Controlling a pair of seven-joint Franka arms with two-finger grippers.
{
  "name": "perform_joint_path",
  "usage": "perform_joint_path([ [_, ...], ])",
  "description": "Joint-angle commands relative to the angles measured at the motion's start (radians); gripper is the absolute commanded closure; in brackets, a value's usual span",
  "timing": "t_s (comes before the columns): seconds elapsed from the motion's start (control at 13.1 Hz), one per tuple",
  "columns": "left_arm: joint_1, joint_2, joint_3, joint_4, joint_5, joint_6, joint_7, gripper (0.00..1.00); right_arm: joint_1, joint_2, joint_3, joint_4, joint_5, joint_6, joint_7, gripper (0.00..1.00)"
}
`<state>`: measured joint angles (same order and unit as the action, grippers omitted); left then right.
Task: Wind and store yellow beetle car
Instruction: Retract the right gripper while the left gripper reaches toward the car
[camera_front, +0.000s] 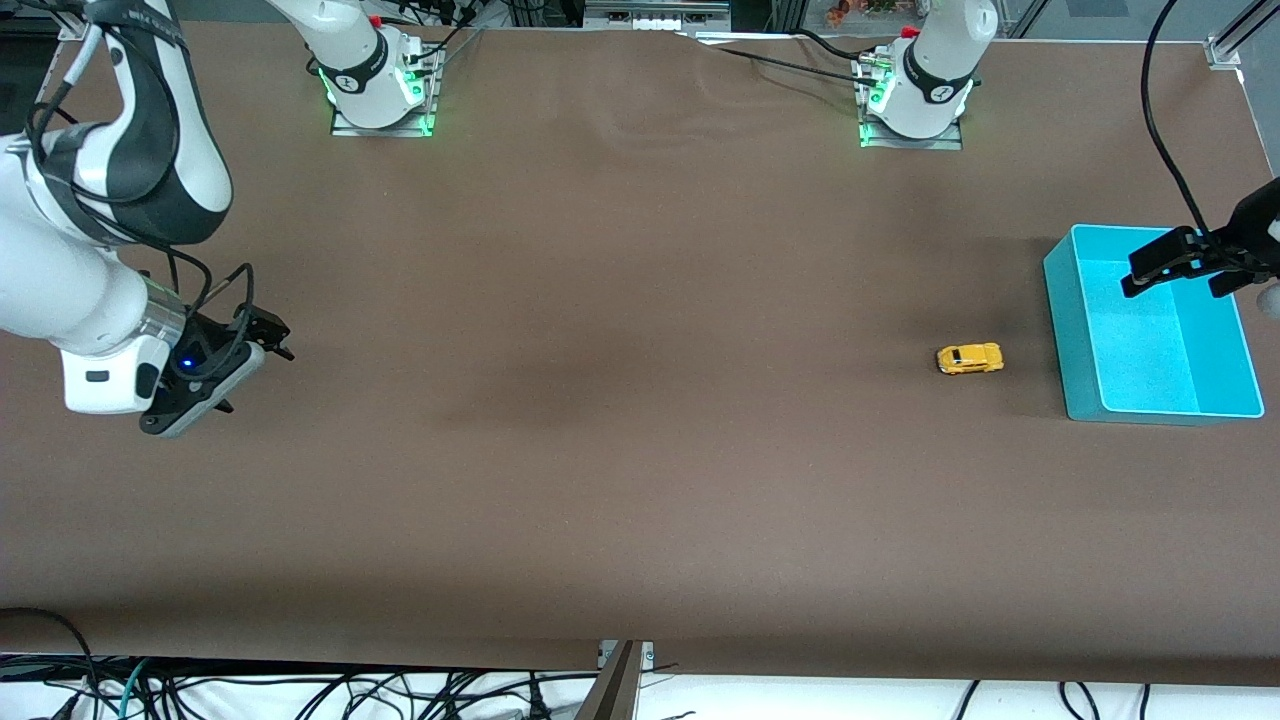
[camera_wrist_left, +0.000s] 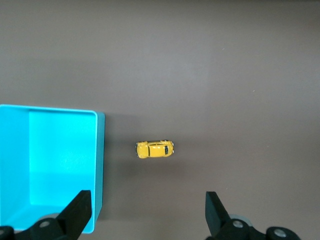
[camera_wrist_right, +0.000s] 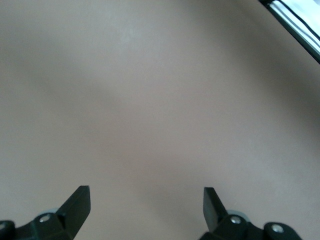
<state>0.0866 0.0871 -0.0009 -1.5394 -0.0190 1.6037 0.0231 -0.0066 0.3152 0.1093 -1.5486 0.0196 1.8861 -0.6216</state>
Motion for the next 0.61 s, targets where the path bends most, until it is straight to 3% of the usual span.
perform_joint_path([
  [0.0, 0.028, 0.016, -0.007, 0.013, -0.016, -0.031, -0.032, 0.00, -0.006, -0.002, 0.015, 0.070, 0.011, -0.087, 0.091, 0.00],
  [0.54, 0.039, 0.026, -0.005, -0.189, -0.003, 0.097, -0.302, 0.00, -0.012, -0.021, 0.006, 0.157, 0.002, -0.144, 0.089, 0.00],
])
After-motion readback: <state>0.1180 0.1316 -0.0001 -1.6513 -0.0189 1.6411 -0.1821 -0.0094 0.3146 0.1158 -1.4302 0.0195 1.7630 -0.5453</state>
